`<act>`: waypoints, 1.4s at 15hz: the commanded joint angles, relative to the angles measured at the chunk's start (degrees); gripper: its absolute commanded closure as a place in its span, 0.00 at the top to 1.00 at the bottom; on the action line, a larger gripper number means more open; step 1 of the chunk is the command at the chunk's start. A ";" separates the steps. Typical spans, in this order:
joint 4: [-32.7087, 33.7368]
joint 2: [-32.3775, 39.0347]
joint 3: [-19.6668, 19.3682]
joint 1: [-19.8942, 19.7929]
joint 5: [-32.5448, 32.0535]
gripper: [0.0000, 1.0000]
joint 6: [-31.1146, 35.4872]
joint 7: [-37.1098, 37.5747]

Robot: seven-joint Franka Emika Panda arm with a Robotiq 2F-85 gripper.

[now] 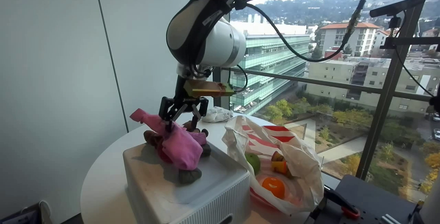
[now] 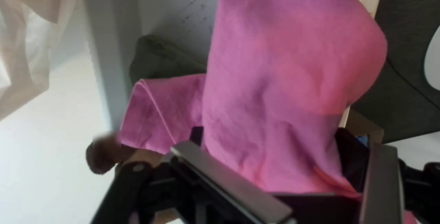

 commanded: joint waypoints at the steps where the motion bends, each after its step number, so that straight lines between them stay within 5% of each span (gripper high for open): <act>1: -2.51 -6.77 -1.38 -2.70 5.83 1.00 -6.14 -2.75; 7: -10.22 -17.45 -8.00 -6.22 10.11 1.00 -14.98 -2.37; 11: -14.67 -20.33 -11.68 -9.04 6.90 1.00 -21.29 2.02; 17: -20.06 -17.09 -14.88 -11.19 9.18 1.00 -23.23 -0.14; 21: -21.27 -9.92 -14.83 -11.04 9.27 1.00 -18.40 -0.66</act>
